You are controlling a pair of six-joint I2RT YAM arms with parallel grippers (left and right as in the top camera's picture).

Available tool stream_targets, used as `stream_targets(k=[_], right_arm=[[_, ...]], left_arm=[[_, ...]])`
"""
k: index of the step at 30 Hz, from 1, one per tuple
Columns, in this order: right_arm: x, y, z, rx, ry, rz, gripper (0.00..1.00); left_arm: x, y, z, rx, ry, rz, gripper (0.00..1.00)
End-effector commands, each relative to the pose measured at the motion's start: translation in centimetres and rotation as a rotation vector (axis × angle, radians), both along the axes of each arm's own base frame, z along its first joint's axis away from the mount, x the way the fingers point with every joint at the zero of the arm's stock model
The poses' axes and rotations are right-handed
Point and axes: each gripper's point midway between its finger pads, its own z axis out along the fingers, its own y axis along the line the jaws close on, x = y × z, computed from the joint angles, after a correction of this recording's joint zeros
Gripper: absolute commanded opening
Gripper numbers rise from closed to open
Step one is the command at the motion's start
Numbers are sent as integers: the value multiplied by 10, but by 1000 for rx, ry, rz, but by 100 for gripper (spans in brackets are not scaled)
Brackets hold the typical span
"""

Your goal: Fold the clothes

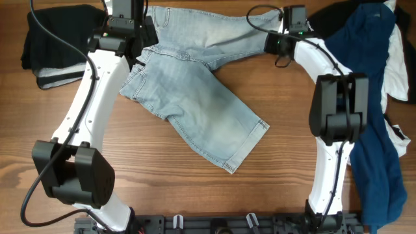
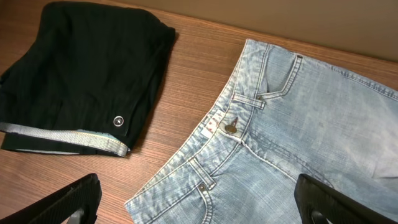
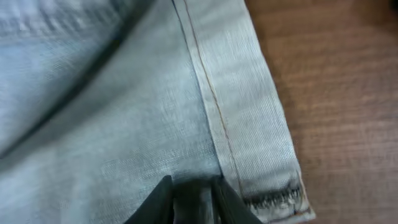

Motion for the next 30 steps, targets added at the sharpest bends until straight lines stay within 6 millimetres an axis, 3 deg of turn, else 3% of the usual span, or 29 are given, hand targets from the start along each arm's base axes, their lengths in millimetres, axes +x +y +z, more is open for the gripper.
stream_targets(k=[1, 5, 7, 9, 12, 14, 16, 18, 20, 22, 26, 30], right_arm=[[-20, -2, -37, -28, 109, 13, 25], [-65, -9, -54, -1, 312, -72, 35], [-99, -31, -61, 12, 463, -167, 45], [-113, -49, -59, 38, 524, -219, 49], [-106, -62, -30, 113, 478, -230, 60], [-93, -55, 16, 156, 383, -154, 70], [-94, -53, 68, 146, 303, -124, 80], [-111, -37, 126, 164, 238, -45, 89], [-141, -20, 164, 153, 242, 5, 91], [-164, -5, 183, 153, 258, 37, 84], [-206, 36, 210, 144, 251, 94, 79], [-256, 53, 199, 143, 328, 91, 79]], left_arm=[[-1, 0, -4, -11, 12, 3, 100], [-6, 1, -9, -5, 41, 4, 99], [-12, 3, -13, 2, 72, 6, 100], [-15, 5, -15, 7, 89, 6, 100], [-18, 11, -17, 11, 103, 15, 100], [-19, 16, -16, 10, 105, 25, 100], [-26, 20, -11, 12, 115, 29, 100], [-39, 18, -7, 14, 153, -2, 100], [-53, -1, -25, -30, 268, -164, 100], [-64, -2, -39, -50, 352, -217, 100], [-84, 20, -77, -156, 524, -193, 100], [-89, 30, -119, -238, 647, -289, 100]])
